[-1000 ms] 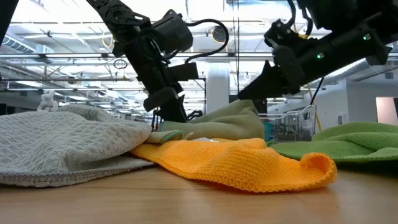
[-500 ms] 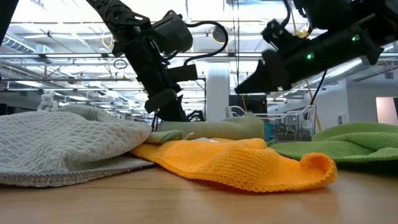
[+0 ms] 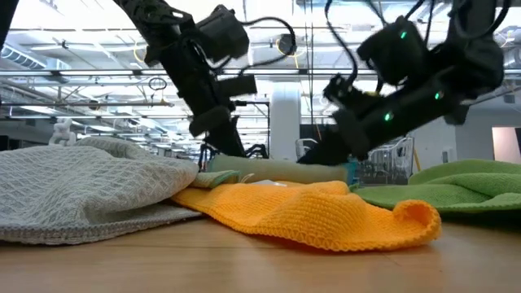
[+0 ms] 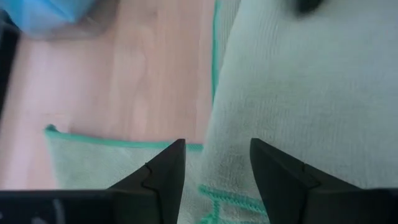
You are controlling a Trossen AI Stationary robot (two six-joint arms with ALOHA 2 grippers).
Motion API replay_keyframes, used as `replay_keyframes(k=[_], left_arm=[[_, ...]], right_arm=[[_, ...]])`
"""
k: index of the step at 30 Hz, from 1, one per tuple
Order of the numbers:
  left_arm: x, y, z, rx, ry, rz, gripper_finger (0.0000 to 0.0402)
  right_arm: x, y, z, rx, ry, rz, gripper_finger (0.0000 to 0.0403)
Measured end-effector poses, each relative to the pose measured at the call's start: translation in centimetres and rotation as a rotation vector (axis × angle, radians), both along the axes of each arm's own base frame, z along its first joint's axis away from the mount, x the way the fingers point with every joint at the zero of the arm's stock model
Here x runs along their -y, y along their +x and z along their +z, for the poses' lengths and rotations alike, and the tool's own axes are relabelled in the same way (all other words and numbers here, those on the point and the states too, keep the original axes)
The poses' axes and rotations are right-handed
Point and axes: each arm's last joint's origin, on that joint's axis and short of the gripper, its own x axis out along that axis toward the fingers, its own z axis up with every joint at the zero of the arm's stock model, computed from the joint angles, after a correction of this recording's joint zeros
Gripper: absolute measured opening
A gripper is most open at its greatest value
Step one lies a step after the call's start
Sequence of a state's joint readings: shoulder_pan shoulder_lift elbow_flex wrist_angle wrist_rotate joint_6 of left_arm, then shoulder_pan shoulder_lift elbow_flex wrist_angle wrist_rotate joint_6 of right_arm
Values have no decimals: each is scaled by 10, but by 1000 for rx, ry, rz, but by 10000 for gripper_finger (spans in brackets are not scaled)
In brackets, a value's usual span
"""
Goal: Fold microfiber towels
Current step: Fold the right light green microfiber towel, then put the right light green microfiber towel into the transparent bin
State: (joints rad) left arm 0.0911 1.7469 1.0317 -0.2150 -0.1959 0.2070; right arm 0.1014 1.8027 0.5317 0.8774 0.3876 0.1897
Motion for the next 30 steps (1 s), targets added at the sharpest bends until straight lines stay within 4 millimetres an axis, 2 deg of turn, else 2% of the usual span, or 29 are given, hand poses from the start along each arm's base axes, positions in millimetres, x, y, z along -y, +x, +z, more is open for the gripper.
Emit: replay_keyframes(k=[6,10,14,17,24,30], left_arm=[[14,-9,35,105,-3,-33,182],[34,-4,43,183,-47,-119,182],[60,2,27,143,-11,-195,184],[67,5,9,86,75,-163,200],[62,12,-19,7,122,-137,246],[51,14,-28,-12,132,-88,251]], right_arm=[[13,1,-26,-43,79,-36,6],[14,2,-33,-34,102,-35,5],[13,2,-35,-34,104,-31,1],[13,2,-35,-38,104,-30,1],[13,2,-35,-27,109,-28,1],[13,2,-34,-16,129,-36,0]])
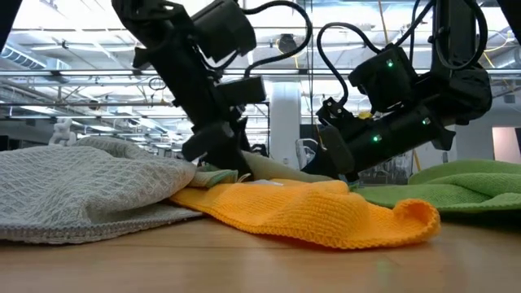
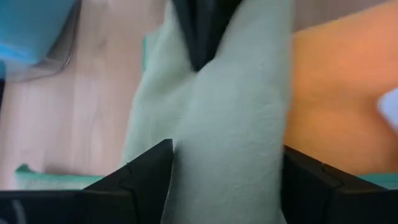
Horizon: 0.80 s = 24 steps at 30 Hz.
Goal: Fold microfiber towels
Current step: Put the right light green microfiber towel into the transparent bin
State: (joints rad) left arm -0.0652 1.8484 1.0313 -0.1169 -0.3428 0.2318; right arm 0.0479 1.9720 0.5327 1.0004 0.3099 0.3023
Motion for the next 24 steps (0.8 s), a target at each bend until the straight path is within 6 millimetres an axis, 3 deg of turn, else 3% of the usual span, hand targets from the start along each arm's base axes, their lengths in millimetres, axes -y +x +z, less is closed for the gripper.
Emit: replay_keyframes(k=[8,16,20,24], left_arm=[[-12,-1,-1,-16,-11,33,181],[-14,-2,-1,-42,13,-12,28],[-16,-3,-1,-51,32,6,25],[-15,-5,4,-57,118,23,25]], right_arm=[[0,0,0,7,21,-11,0],[-1,1,8,30,41,10,0],[-1,1,23,63,47,20,12],[-1,-3,44,80,59,-35,49]])
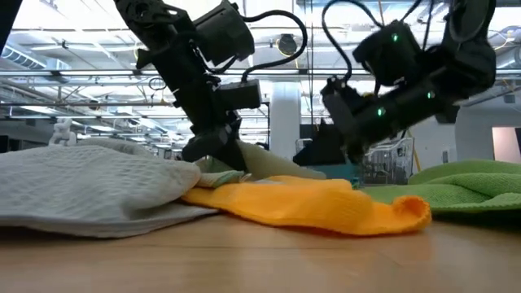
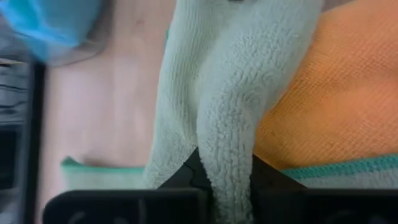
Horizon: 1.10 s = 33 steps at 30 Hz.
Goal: Fold microfiber towels
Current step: Put the right light green microfiber towel into the transparent bin
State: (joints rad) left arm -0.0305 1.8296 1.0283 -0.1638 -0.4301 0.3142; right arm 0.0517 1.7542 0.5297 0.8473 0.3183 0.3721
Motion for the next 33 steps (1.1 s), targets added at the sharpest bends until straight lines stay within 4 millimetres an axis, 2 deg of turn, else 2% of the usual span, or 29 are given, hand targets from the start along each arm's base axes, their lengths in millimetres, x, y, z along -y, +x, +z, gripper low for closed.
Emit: replay_keyframes(k=[3,8,13,18,23,28,33], left_arm=[[6,-3,8,-5,84,-19,16],[21,-8,33,47,208,-52,21],[32,-16,62,123,275,-73,16],[46,-23,82,174,299,-152,16],[54,-28,98,254,248,-202,21],[43,-33,100,269,133,-121,16],[25,-38,90,206,-19,-10,18]], right_arm=[[0,-6,14,-20,38,-28,88],[-6,-17,42,2,29,-6,156],[-14,-22,68,98,-45,33,197],[-20,-26,80,155,-65,43,208],[-31,-26,84,183,-74,118,209],[-49,-29,93,270,-110,130,209],[-75,-36,95,272,-285,87,215]])
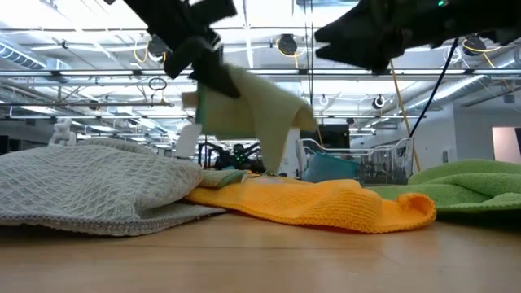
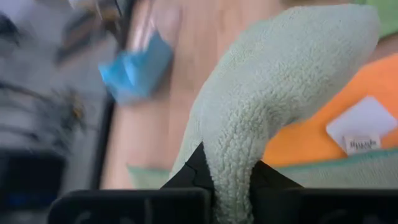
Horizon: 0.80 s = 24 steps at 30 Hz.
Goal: Fold microfiber towels
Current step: Put the right light green microfiber towel into the transparent bin
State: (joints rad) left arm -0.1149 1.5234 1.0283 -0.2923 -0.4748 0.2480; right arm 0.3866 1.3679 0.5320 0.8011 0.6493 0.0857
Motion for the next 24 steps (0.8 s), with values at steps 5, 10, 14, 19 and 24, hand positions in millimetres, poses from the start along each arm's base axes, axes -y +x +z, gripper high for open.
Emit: replay_keyframes(k=[5,10,14,19,24], left_arm=[[-14,-4,-6,-11,-179,118,18],[-15,-3,-6,18,-314,158,16],[-14,-4,-7,22,-366,181,24],[-12,-3,-5,25,-450,156,18],[-6,-2,-4,13,-483,75,16]], right_arm=[[-19,8,-4,23,-86,-32,255],[-25,46,-15,-35,-144,-73,326],[-28,77,-18,-62,-213,-121,353],[-13,104,-19,-144,-244,-177,336],[10,113,-26,-269,-174,-159,297]])
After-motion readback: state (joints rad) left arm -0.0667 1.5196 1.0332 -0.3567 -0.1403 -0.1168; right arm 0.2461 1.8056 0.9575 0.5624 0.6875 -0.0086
